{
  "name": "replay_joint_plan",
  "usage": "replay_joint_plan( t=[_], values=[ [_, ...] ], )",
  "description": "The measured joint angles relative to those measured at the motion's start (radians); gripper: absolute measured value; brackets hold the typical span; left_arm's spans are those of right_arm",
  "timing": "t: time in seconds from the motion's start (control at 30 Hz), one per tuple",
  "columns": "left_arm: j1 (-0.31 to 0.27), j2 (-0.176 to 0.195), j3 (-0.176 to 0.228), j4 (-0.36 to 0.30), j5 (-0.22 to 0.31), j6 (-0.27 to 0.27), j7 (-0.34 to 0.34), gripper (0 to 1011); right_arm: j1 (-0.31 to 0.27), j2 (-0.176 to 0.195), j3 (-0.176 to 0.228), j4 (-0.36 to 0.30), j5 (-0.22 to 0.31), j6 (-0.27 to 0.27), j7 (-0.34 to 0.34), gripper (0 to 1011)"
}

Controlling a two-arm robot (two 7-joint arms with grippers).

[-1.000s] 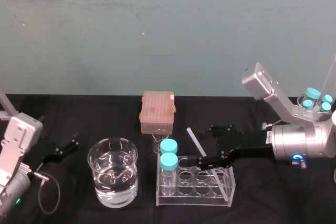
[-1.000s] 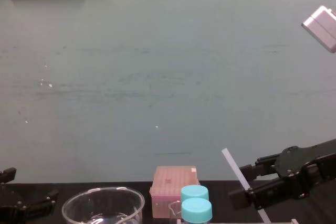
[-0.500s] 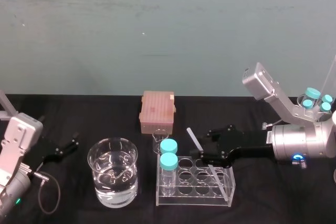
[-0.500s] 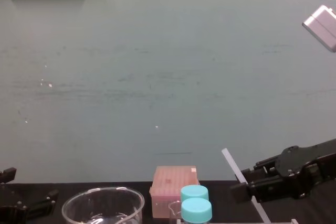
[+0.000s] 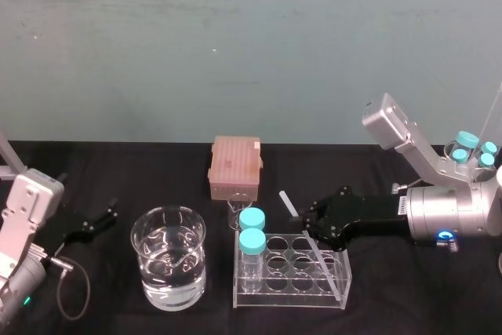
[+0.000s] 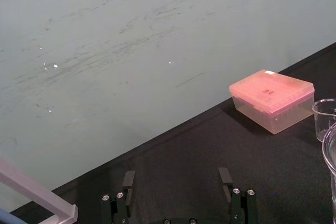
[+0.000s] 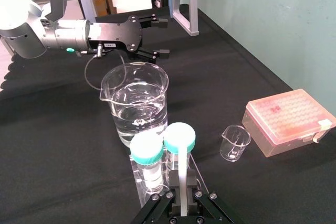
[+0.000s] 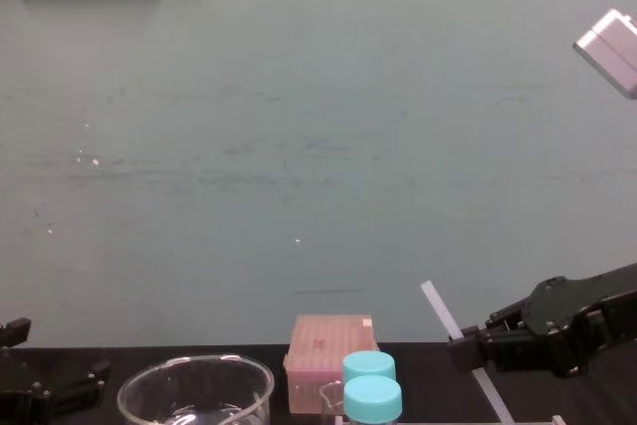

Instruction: Pick up the stirring rod with one hand, then place it down.

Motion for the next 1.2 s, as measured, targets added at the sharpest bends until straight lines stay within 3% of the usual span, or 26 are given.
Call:
replay_joint_plan(
  t=[0.53,0.73,0.97,1.2],
  values=[
    [0.0,0.0,0.0,0.0,0.0,0.0,0.0,1005,0.0,0.0,0.0,0.0,0.0,0.0,0.0,67],
    [0.0,0.0,0.0,0.0,0.0,0.0,0.0,1005,-0.069,-0.003,0.087,-0.009,0.122,-0.025,-0.039,67],
    [0.0,0.0,0.0,0.0,0.0,0.0,0.0,1005,-0.103,-0.005,0.152,-0.026,0.229,-0.034,-0.073,67],
    [0.0,0.0,0.0,0.0,0.0,0.0,0.0,1005,-0.104,0.003,0.186,-0.053,0.282,-0.05,-0.102,67]
  ],
)
